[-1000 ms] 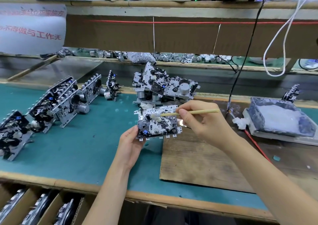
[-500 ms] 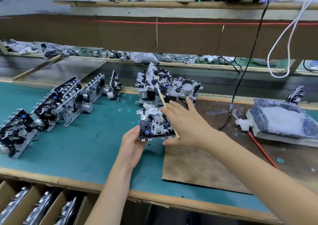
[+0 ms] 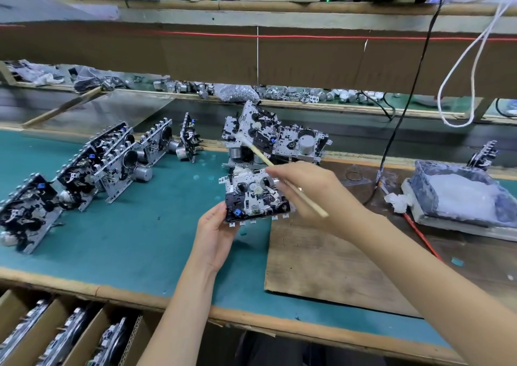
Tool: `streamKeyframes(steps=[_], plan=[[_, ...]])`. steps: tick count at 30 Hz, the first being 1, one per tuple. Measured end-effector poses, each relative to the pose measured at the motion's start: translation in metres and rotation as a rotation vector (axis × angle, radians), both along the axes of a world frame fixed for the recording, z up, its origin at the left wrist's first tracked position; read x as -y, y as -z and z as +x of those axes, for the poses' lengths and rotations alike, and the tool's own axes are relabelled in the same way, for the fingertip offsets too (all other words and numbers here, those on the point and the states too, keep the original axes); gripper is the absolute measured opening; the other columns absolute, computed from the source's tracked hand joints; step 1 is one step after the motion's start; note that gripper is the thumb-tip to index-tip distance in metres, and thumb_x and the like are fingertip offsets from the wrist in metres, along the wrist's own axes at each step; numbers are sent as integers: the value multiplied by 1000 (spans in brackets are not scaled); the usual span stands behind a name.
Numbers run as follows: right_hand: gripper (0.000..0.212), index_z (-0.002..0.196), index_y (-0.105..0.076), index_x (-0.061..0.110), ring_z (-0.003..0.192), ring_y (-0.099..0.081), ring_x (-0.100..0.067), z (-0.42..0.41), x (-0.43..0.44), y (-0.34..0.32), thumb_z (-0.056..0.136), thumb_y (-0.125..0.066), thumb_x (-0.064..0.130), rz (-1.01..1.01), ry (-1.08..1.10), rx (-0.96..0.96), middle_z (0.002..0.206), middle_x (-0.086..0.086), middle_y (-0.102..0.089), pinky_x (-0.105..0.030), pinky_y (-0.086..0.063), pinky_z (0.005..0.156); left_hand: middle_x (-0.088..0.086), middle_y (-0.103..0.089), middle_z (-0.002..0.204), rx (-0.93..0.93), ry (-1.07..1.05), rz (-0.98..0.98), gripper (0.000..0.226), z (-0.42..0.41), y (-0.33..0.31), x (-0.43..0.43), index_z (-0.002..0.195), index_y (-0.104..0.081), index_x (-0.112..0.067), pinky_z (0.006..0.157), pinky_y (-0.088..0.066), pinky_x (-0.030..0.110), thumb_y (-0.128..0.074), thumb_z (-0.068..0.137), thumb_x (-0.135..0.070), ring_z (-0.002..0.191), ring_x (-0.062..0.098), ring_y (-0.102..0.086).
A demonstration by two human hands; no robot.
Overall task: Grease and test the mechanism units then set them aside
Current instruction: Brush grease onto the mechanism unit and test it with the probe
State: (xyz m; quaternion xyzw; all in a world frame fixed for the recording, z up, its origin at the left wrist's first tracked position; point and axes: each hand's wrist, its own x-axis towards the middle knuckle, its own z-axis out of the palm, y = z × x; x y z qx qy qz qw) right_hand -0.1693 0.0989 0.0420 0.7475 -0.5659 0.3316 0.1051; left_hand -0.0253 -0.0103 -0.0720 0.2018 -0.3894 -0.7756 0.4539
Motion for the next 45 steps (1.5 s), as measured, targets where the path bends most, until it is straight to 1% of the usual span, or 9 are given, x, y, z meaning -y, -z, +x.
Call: streamKeyframes(steps=[2,5,7,11,19,27,34,40,45], plan=[[23,104,-67,-4,72,-65,-24,0,-8,-1,87,-57,9,-90,-49,62,83,-11,-69,-30,-49,67,2,-74,82,1,-13,10,50,0,1,1,76,-78,-12,66,-55,20,-34,97,-1,74,9,-69],[30,93,-70,-4,60,-58,-18,2,-16,-3,91,-53,21,-114,-86,111,71,-8,-65,-22,-45,59,3,-74,84,-15,-19,13,52,-1,0,1,77,-78,-11,69,-56,21,-32,98,-1,77,10,-69],[31,86,-70,-4,60,-55,-13,5,-20,-4,90,-53,21,-102,-96,125,69,-8,-66,-16,-43,59,3,-74,82,-19,-27,13,54,-2,0,1,75,-78,-10,69,-56,22,-31,99,-1,76,10,-69],[21,81,-70,-2,56,-55,-15,8,-22,-2,87,-59,14,-70,-83,126,66,-7,-65,-20,-43,54,3,-73,80,1,-36,12,53,-2,1,1,72,-77,-10,65,-55,20,-32,99,-4,73,10,-68],[15,81,-70,-1,63,-41,2,7,-21,-1,85,-58,8,-40,-75,115,66,-3,-62,-10,-36,60,5,-73,79,-1,-42,19,50,-1,1,1,72,-76,-7,65,-55,21,-34,98,-5,73,11,-68],[14,90,-64,-5,66,-48,-9,9,-25,-4,83,-56,4,-5,-70,24,75,-6,-61,-16,-38,63,3,-73,80,1,-32,25,52,-1,-1,0,72,-77,-10,64,-55,22,-33,99,-5,73,10,-68],[10,84,-63,-5,63,-55,-24,9,-27,-7,77,-57,1,89,-77,-57,75,-10,-60,-26,-40,60,1,-73,76,8,-30,18,54,-1,-2,-1,70,-77,-11,63,-54,21,-32,99,-5,71,8,-68],[11,84,-63,-4,63,-56,-28,9,-26,-8,77,-56,1,110,-86,-81,76,-12,-60,-36,-45,58,2,-73,79,10,-24,22,52,-1,0,0,72,-77,-8,67,-55,21,-32,99,-4,73,9,-68],[12,85,-64,-4,65,-56,-27,8,-26,-9,77,-56,-2,75,-91,-58,77,-12,-60,-38,-48,57,4,-73,83,9,-27,16,46,-2,1,1,80,-74,-4,70,-55,21,-32,99,-3,76,11,-68]])
